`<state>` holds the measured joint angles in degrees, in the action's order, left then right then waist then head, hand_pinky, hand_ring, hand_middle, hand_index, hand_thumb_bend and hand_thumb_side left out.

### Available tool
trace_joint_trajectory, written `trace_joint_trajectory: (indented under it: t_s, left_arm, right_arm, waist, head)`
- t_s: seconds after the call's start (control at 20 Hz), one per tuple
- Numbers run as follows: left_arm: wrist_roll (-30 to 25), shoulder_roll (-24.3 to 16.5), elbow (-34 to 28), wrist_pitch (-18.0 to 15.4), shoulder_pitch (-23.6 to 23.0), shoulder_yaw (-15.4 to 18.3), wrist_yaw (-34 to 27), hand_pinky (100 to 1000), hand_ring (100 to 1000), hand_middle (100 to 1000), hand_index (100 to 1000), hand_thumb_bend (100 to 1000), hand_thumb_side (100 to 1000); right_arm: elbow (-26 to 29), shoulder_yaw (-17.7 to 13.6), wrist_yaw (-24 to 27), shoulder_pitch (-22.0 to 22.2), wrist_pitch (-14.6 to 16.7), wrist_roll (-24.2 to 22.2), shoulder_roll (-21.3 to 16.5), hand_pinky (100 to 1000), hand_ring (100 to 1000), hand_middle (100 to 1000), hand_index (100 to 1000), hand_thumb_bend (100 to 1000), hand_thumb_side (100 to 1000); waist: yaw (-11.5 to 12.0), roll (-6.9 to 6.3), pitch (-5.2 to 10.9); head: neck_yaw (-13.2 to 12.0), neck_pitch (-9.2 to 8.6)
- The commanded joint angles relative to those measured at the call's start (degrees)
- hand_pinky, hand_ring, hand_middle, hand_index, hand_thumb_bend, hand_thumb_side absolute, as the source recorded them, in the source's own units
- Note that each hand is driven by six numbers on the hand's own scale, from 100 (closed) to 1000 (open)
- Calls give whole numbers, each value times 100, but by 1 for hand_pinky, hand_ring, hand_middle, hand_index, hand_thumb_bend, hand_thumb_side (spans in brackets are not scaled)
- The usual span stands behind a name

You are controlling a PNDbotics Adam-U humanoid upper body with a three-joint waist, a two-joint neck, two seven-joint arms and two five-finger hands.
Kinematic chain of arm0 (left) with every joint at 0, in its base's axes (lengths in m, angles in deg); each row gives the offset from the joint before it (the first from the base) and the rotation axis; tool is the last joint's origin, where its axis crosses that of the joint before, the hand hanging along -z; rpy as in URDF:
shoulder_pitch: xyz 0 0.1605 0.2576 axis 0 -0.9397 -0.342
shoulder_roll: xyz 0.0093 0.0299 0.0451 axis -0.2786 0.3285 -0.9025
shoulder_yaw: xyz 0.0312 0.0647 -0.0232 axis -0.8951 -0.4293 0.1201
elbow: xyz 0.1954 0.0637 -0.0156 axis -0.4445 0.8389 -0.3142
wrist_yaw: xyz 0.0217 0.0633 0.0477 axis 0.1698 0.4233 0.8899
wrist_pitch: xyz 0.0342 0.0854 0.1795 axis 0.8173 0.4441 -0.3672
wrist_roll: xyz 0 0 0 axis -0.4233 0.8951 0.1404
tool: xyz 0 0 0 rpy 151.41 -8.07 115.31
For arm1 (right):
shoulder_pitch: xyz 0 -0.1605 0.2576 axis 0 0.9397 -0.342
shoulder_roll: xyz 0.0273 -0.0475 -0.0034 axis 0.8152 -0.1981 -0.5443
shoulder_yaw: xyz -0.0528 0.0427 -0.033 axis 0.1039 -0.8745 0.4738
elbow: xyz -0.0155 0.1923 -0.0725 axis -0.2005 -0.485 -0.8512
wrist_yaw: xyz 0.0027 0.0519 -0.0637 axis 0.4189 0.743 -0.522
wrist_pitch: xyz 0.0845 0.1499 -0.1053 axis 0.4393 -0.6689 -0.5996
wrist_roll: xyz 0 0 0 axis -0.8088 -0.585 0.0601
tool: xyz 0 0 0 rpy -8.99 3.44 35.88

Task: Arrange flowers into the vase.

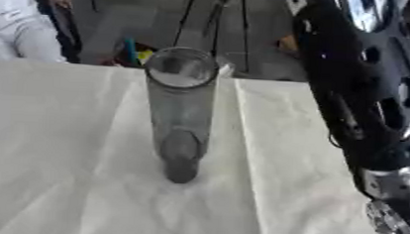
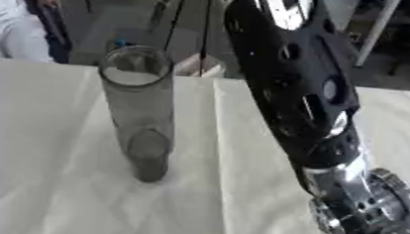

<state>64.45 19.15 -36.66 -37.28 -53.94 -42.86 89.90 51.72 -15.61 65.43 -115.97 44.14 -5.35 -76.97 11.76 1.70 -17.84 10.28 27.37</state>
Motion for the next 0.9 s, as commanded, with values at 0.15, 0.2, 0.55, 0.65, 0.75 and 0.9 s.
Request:
trace_joint_trajectory:
  t_s: [0.15, 0.2, 0.55, 0.65, 0.75, 0.9]
  left_arm:
    - [0, -80, -104, -4, 111, 24, -22, 695, 806, 760, 867, 100, 983]
    - [0, -77, -104, -2, 107, 26, -23, 695, 806, 760, 867, 100, 983]
    - [15, -80, -104, -3, 124, 44, -20, 695, 805, 759, 867, 100, 981]
    - [12, -78, -104, -5, 131, 41, -19, 695, 805, 759, 867, 100, 981]
    - [11, -77, -104, -4, 134, 40, -18, 695, 805, 759, 867, 100, 981]
    - [11, -77, -104, -4, 135, 41, -17, 694, 804, 758, 867, 100, 980]
  right_arm:
    - [94, -35, 67, -147, -17, 63, 51, 100, 100, 100, 100, 100, 837]
    - [89, -30, 73, -138, -31, 68, 62, 100, 100, 100, 100, 100, 837]
    - [216, -30, 494, 71, -166, 130, -253, 100, 100, 100, 100, 100, 842]
    - [356, -24, 737, 145, -202, 155, -401, 100, 100, 100, 100, 100, 844]
    - [434, -16, 848, 170, -228, 196, -451, 100, 100, 100, 100, 100, 844]
    - [477, -4, 903, 189, -256, 238, -471, 100, 100, 100, 100, 100, 849]
  waist:
    - [35, 82, 205]
    - [41, 84, 203]
    - [52, 117, 196]
    - [59, 126, 190]
    - [62, 129, 188]
    - [63, 133, 182]
  head:
    - [39, -82]
    - [35, -83]
    - [-80, -23]
    - [-97, -16]
    - [-101, -15]
    - [-111, -10]
